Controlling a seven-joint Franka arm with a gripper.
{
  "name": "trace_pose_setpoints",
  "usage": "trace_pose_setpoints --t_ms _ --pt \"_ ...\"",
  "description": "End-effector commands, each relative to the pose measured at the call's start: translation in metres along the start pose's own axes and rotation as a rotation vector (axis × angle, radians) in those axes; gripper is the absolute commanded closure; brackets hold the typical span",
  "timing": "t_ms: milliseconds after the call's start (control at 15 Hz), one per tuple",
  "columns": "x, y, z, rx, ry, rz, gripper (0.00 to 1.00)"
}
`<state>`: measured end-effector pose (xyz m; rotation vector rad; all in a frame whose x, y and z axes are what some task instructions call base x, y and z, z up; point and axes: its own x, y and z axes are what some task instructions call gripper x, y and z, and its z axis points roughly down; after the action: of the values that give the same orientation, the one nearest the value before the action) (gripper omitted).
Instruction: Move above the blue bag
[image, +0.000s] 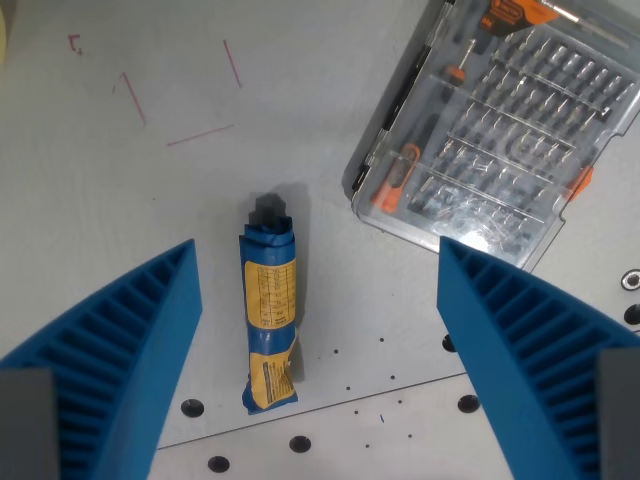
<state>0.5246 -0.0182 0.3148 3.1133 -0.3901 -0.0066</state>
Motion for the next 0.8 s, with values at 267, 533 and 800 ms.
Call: trace_pose_setpoints --t_ms 267,533,800 --pt "-0.0002 0.0 -0.0011 0.001 0.003 0.002 0.0" --pt "-0.0013 -0.0003 0.0004 0.002 0.003 0.007 0.0" --pt "-0.0052 -0.0017 0.0055 0.005 0.013 0.02 0.0"
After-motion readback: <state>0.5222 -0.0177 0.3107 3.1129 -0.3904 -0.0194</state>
